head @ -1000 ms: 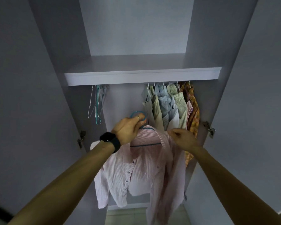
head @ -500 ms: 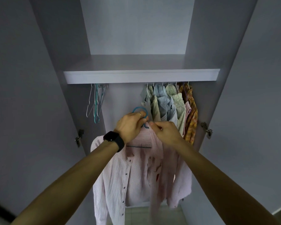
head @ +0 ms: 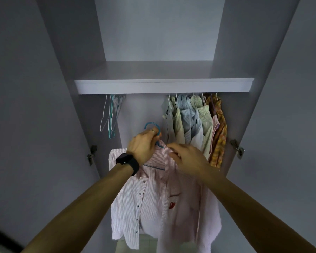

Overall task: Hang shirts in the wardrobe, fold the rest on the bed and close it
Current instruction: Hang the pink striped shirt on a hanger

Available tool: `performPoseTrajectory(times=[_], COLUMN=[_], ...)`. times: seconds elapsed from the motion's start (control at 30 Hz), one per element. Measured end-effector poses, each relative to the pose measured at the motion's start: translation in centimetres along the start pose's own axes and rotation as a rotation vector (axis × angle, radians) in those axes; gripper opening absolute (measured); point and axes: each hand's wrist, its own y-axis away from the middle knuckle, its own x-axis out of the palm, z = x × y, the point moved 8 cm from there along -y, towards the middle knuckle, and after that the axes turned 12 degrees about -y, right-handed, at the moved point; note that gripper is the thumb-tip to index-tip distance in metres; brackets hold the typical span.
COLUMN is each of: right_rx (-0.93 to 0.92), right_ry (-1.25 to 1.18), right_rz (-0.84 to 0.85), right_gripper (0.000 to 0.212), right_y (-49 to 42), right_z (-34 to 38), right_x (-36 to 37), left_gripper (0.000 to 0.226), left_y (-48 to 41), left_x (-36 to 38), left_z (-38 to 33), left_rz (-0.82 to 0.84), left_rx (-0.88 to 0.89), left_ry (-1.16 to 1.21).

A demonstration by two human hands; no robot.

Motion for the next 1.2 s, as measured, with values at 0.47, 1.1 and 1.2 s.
performPoseTrajectory(times=[0.47, 1.1, 1.2], right_rx=[0.308, 0.695, 0.694], right_ry=[-0.033, -0.027, 0.007], right_rz=[0.053, -0.256, -0.353], right_gripper=[0.015, 0.028, 0.032], right_y=[-7.6, -21.6, -22.7], right_z=[-4.9, -14.0, -15.5], right_x=[4.0, 8.4, 8.1], left_gripper=[0.03, 0.064, 0.063], left_y=[-4.4, -18.6, -18.8], left_x=[1.4, -0.1, 0.6], left_z=[7.6, 15.4, 15.7], left_rz=[0.203, -0.56, -0.681], left_rx=[-0.194, 0.064, 0.088], left_ry=[-0.267, -0.514, -0.499])
